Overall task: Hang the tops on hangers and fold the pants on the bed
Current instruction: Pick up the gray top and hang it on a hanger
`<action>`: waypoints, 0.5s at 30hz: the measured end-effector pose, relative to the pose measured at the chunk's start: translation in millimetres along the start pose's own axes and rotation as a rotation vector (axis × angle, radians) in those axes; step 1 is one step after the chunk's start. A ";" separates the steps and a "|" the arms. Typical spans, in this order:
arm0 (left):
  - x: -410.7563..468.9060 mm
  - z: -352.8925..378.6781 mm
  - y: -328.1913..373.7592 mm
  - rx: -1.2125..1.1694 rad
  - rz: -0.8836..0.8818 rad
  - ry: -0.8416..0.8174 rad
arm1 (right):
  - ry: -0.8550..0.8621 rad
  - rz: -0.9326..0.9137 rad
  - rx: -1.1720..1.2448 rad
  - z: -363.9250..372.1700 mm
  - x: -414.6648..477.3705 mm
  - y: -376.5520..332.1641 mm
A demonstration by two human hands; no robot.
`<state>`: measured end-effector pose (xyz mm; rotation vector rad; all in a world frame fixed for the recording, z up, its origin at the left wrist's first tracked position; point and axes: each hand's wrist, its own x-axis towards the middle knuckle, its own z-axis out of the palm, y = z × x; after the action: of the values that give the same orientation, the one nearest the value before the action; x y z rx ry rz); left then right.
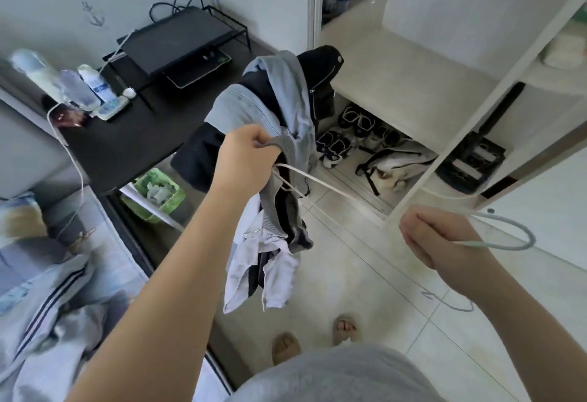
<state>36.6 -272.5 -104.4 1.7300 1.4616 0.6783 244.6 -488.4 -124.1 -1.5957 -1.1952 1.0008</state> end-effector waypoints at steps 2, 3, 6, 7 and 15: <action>-8.4 -3.5 2.4 0.027 0.006 0.022 | -0.037 -0.006 -0.010 -2.7 4.5 -2.4; -12.4 -5.2 4.1 0.048 0.009 0.019 | -0.057 -0.008 -0.026 -5.1 6.1 -2.0; -26.4 -6.4 13.9 0.091 0.006 -0.008 | -0.107 -0.003 -0.070 -12.8 9.9 -0.2; -31.7 -4.3 18.0 0.100 0.006 -0.015 | -0.121 0.007 -0.074 -13.6 11.6 -0.2; -59.7 25.2 35.2 0.070 -0.073 -0.012 | -0.004 0.038 -0.192 3.5 39.0 1.2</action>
<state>64.6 -338.1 -85.7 1.7219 1.5485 0.5838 249.9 -450.0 -129.9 -1.7722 -1.3005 0.9357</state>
